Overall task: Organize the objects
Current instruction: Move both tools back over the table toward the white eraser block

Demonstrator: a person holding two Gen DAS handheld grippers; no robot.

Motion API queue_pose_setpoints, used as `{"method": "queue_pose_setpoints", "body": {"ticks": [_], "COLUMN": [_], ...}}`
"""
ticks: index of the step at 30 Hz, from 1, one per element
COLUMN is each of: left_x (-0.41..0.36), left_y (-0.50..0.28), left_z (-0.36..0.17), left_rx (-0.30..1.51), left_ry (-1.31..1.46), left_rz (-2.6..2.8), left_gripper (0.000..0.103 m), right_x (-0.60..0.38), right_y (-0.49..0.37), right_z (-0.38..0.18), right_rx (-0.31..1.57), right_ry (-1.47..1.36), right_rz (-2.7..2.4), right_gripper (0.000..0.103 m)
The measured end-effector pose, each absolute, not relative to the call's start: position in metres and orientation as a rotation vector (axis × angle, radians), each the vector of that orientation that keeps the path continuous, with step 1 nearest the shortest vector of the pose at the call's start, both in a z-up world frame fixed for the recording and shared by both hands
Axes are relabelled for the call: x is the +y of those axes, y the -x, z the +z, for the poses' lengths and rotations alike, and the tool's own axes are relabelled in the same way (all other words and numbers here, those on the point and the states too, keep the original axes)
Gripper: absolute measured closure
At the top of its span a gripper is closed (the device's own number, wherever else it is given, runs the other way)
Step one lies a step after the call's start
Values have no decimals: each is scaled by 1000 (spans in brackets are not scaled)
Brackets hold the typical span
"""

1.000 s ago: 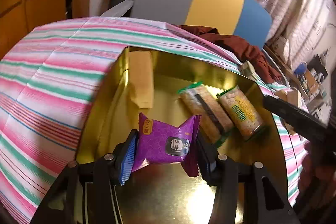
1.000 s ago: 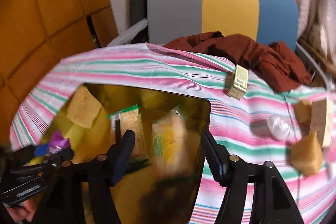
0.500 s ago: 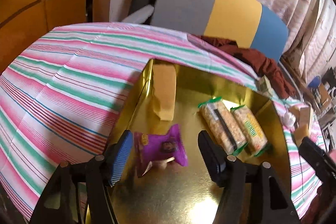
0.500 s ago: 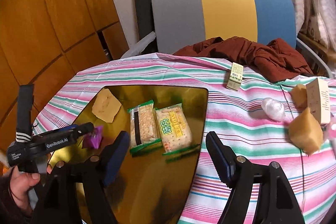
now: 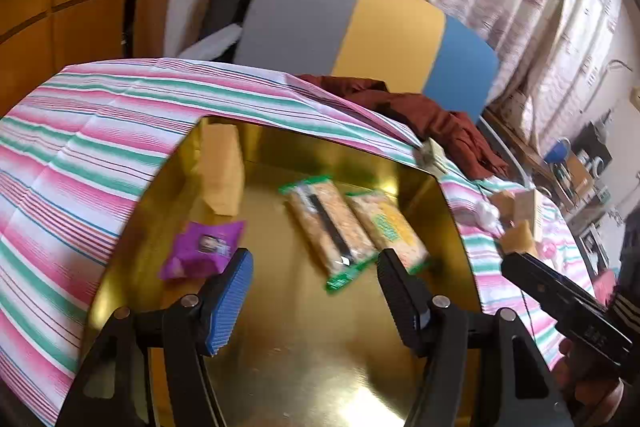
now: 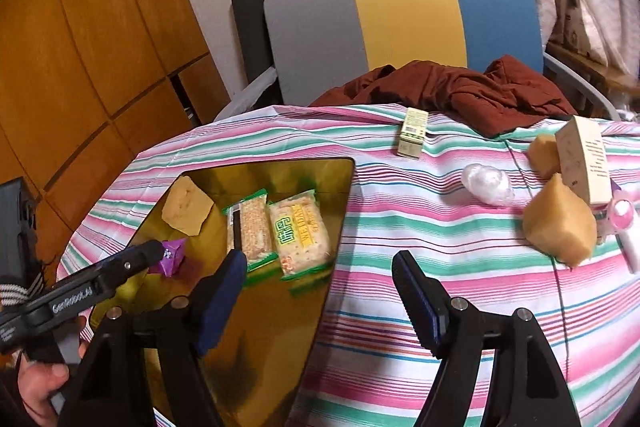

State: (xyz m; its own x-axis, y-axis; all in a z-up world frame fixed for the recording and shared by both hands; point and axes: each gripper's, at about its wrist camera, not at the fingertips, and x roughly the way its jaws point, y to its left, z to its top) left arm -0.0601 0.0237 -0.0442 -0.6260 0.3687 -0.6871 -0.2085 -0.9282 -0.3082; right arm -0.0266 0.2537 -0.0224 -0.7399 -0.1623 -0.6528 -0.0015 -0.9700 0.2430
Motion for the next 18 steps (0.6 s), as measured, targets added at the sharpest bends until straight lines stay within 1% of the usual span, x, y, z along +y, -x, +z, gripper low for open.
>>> {"method": "queue_pose_setpoints", "body": {"ticks": [9, 18], "left_x": [57, 104], "left_y": [43, 20], "left_z": [-40, -35], "left_rx": [-242, -124], "left_ry": [1139, 1113], "left_rz": [2444, 2345], "left_gripper": [38, 38], "right_x": [278, 316], "right_y": [16, 0], "right_z": [-28, -31], "right_rx": [-411, -467], "right_ry": [-1109, -1125], "right_rz": [-2867, -2928], "right_gripper": [25, 25]}}
